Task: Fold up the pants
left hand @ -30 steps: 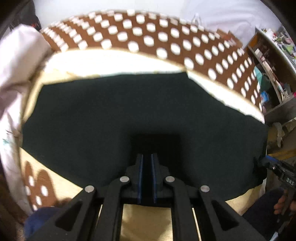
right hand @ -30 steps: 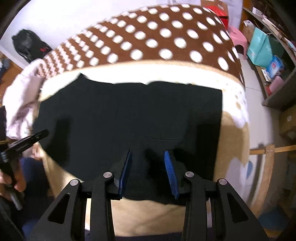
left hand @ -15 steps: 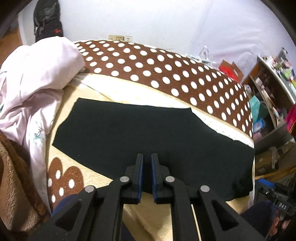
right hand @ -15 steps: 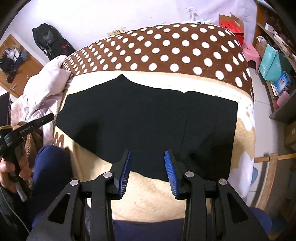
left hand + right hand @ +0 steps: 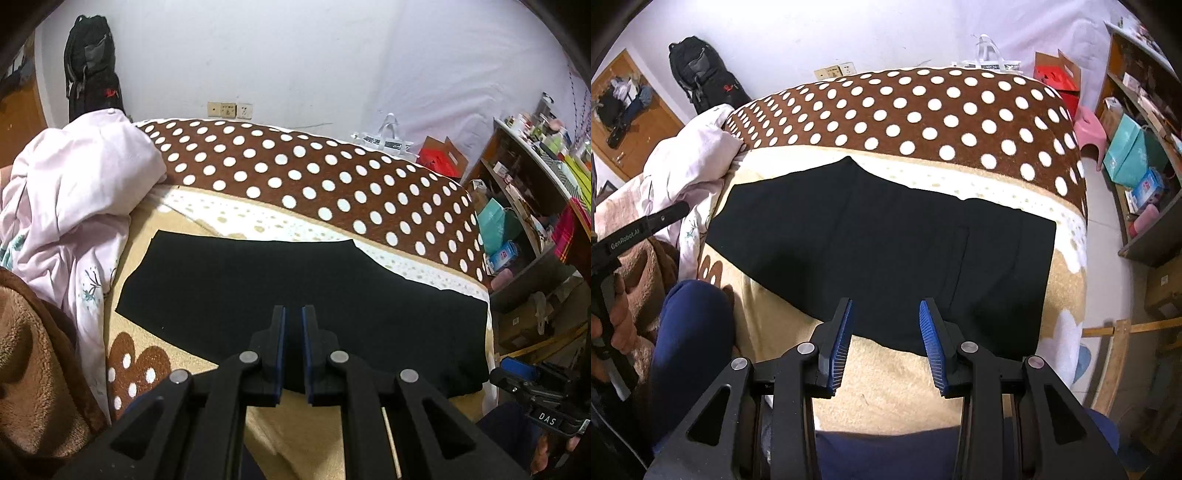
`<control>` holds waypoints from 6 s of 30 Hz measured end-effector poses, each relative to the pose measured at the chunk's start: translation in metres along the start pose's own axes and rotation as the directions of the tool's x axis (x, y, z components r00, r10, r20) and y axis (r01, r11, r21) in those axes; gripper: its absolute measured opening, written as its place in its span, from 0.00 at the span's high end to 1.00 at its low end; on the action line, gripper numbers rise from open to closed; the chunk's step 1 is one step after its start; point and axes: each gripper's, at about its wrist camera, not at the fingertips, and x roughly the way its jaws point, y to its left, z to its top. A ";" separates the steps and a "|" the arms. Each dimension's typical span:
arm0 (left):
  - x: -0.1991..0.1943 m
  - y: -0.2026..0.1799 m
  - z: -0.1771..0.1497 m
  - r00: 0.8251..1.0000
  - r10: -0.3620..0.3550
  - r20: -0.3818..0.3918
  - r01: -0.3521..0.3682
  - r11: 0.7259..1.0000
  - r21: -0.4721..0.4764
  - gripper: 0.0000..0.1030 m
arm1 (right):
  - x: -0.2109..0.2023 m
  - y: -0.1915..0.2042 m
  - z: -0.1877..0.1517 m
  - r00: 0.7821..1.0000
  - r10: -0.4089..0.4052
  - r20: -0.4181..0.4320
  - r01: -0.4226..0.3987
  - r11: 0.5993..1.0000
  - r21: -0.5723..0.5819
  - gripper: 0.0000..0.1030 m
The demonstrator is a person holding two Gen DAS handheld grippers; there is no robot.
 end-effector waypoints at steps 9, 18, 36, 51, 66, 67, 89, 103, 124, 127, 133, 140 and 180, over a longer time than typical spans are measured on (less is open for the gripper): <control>0.000 -0.013 -0.011 1.000 0.010 -0.012 -0.009 0.999 0.041 0.90 | -0.006 0.018 -0.003 1.000 -0.025 0.010 0.026 0.998 -0.055 0.63; 0.000 -0.021 -0.017 1.000 0.005 -0.024 -0.003 0.998 0.069 0.90 | -0.009 0.032 -0.002 0.998 -0.062 0.007 0.063 0.995 -0.080 0.63; 0.013 -0.018 -0.021 0.998 0.022 -0.057 -0.018 0.997 0.069 0.90 | -0.002 0.037 -0.001 0.997 -0.073 -0.001 0.072 0.993 -0.096 0.63; 0.038 0.012 -0.017 0.993 0.083 -0.086 -0.080 0.996 0.037 0.90 | 0.028 0.035 0.009 0.997 -0.059 -0.047 0.054 0.993 -0.107 0.63; 0.057 0.039 -0.014 0.986 0.132 -0.106 -0.132 0.991 0.002 0.90 | 0.055 0.025 0.022 0.995 -0.045 -0.085 0.037 0.995 -0.088 0.63; 0.058 0.040 -0.015 0.985 0.132 -0.109 -0.133 0.991 0.000 0.90 | 0.056 0.025 0.023 0.995 -0.044 -0.086 0.036 0.996 -0.087 0.63; 0.087 0.145 -0.003 0.979 0.132 -0.157 -0.164 0.962 -0.216 0.73 | 0.072 0.027 0.028 0.994 -0.015 -0.111 0.005 0.996 -0.089 0.48; 0.144 0.238 -0.029 0.955 0.013 -0.296 -0.150 0.883 -0.445 0.61 | 0.088 0.035 0.032 0.991 0.003 -0.135 -0.019 0.993 -0.118 0.48; 0.180 0.240 -0.017 0.941 0.053 -0.333 -0.196 0.890 -0.412 0.80 | 0.090 0.043 0.032 0.990 0.026 -0.141 -0.046 0.989 -0.142 0.48; 0.178 0.232 -0.011 0.943 0.068 -0.325 -0.195 0.905 -0.377 0.93 | 0.085 0.042 0.031 0.991 0.020 -0.134 -0.039 0.989 -0.139 0.48; 0.154 0.217 -0.003 0.968 0.055 -0.246 -0.145 0.918 -0.368 0.93 | 0.075 0.037 0.027 0.993 0.014 -0.121 -0.030 0.991 -0.130 0.48; 0.116 0.201 0.017 0.990 -0.019 -0.138 -0.029 0.941 -0.336 0.93 | 0.069 0.030 0.024 0.994 0.011 -0.112 -0.023 0.994 -0.103 0.48; 0.106 0.015 -0.027 0.892 -0.326 -0.312 0.314 0.945 -0.090 0.60 | 0.102 -0.013 0.018 0.983 0.128 -0.128 -0.116 0.988 0.097 0.48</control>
